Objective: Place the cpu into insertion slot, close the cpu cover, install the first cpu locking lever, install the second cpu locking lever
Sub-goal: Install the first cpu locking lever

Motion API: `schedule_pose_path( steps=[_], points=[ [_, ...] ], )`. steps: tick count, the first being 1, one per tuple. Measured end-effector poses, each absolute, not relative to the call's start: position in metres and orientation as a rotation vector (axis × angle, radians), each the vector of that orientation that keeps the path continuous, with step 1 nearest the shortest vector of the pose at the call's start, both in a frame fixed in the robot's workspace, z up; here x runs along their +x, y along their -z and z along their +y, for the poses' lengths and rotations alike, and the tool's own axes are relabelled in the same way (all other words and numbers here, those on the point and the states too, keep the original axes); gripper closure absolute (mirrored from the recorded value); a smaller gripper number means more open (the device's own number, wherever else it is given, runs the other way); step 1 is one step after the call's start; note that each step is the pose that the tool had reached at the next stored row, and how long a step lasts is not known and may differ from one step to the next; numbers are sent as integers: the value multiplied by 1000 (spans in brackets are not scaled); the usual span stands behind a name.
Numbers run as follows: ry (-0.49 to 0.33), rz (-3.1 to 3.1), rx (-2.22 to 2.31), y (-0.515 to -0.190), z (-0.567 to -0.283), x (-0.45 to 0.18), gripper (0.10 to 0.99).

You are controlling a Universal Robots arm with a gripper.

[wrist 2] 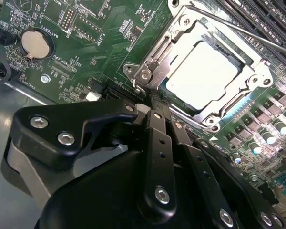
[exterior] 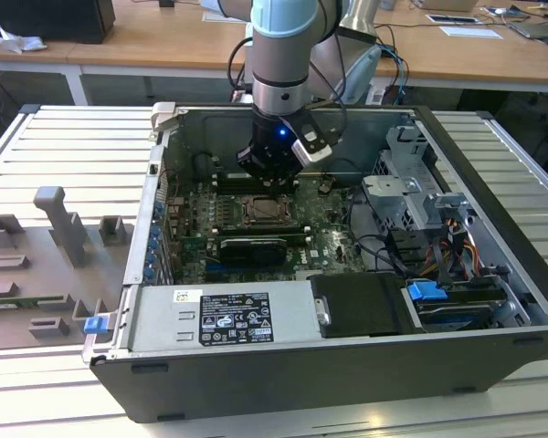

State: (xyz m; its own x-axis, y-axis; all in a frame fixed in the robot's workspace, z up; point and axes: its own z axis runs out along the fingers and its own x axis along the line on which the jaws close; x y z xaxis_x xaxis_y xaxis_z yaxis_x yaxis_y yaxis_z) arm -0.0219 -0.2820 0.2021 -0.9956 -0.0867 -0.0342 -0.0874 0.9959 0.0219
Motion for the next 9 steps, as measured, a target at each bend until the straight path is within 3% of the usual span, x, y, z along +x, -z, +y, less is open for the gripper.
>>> schedule_pose_path(
  steps=[9],
  points=[
    [-39, 3104, -136, -202, -282, -20, 980]
  ],
)
